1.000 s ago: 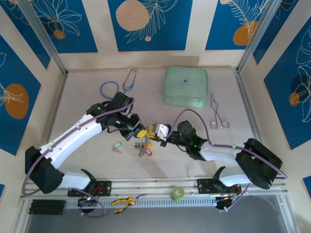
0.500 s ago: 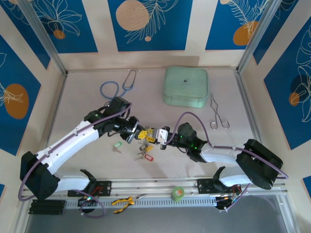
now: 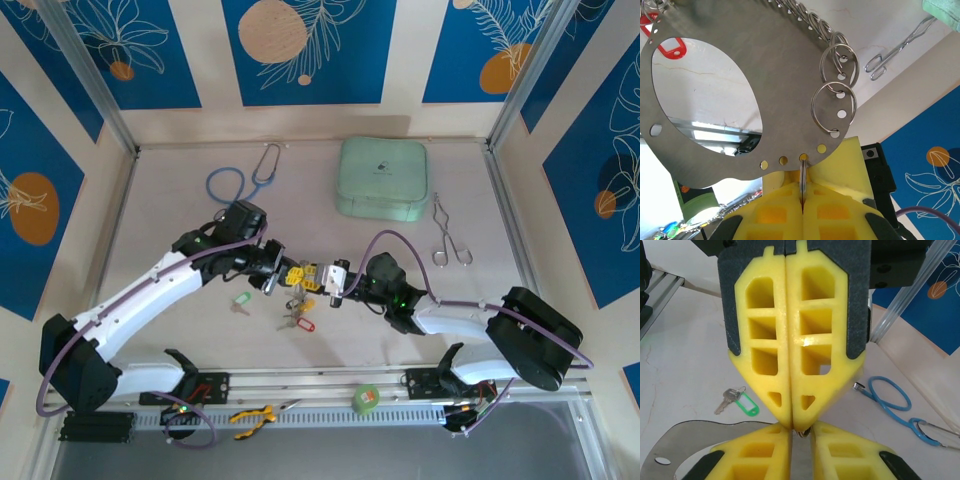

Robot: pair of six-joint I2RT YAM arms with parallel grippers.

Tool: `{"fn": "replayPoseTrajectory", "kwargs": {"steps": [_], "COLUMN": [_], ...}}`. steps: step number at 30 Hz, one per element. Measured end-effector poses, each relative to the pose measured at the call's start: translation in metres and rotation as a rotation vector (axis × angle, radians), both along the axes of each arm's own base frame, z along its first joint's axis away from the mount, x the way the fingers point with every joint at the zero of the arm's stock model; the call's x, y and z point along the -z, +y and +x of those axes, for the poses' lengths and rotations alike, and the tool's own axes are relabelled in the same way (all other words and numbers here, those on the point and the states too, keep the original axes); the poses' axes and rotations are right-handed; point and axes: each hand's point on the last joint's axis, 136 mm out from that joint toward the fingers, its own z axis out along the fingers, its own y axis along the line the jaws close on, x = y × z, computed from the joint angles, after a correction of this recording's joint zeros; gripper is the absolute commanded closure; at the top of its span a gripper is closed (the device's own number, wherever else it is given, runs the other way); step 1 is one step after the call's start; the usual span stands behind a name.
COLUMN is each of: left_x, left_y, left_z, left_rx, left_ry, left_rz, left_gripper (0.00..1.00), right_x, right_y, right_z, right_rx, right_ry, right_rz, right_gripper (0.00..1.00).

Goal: Put the keys on the keyring

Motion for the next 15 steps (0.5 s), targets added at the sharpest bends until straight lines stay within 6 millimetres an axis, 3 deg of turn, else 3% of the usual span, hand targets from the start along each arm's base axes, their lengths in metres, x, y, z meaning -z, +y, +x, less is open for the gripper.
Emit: {"fn": "replayPoseTrajectory", "kwargs": {"steps": [4, 6, 9, 13, 15], "left_x": [0.001, 0.001, 0.001, 0.001, -0.003], "left_y": [0.0, 0.001, 0.001, 0.003, 0.007], "left_z": [0.0, 0.001, 0.002, 0.004, 0.011], "left_rx": [-0.012, -0.022, -0.034, -0.052, -0.071], "left_ry": [0.009, 0.014, 0.012, -0.023, -0.077], "left_rz": [-0.005, -0.005, -0.011, -0.034, -0.042], "left_gripper": [1.0, 1.0, 1.0, 0.66, 0.43], "right_x": [0.002, 0.003, 0.003, 0.002, 0.003], "right_y": [0.001, 0.002, 0.003, 0.004, 0.004], "right_z": [0.002, 0.003, 0.004, 0.005, 0.004], "right_rx": [0.002, 0.003, 0.005, 0.005, 0.003], "right_ry": [0.006, 0.012, 0.017, 0.022, 0.029], "right_rz": [-0.002, -0.002, 0.001, 0.002, 0.0], "right_gripper": [0.92, 1.0, 1.0, 1.0, 1.0]}}
